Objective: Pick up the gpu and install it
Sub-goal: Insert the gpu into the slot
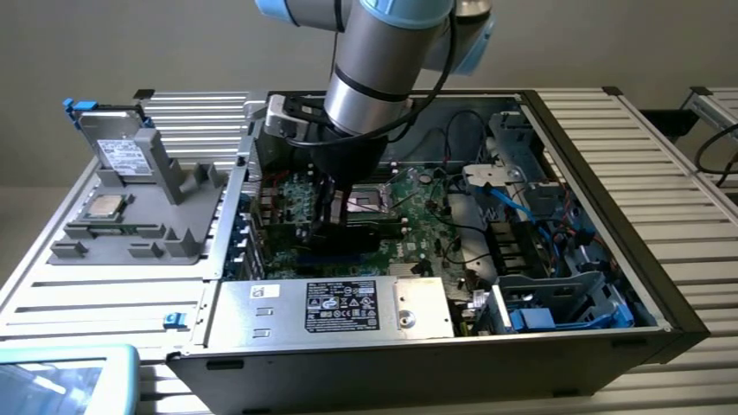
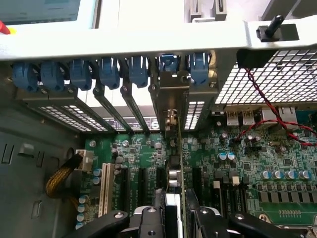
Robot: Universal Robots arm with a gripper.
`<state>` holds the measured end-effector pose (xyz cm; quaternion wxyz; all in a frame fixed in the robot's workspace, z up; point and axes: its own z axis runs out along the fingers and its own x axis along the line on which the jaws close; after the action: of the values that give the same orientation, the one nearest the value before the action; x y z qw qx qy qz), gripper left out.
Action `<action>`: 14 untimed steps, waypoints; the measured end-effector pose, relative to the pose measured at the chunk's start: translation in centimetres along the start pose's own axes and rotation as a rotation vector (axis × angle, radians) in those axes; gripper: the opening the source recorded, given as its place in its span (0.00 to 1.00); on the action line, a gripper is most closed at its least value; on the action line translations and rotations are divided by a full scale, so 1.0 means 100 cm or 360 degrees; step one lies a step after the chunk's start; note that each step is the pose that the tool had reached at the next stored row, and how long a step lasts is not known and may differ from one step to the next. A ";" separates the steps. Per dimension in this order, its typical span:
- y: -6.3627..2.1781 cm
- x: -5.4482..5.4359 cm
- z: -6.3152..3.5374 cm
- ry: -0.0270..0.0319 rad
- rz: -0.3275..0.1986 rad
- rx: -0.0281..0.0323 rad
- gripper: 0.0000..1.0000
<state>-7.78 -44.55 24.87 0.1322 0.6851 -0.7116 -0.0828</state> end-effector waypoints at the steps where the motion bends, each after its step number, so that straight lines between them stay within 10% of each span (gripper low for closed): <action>1: 0.0004 0.000 0.0002 -0.00019 0.0005 -0.00002 0.28; 14: -0.0009 0.000 0.0009 -0.00122 0.0037 -0.00020 0.28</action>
<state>-7.73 -44.54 24.75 0.1309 0.6763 -0.7200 -0.0843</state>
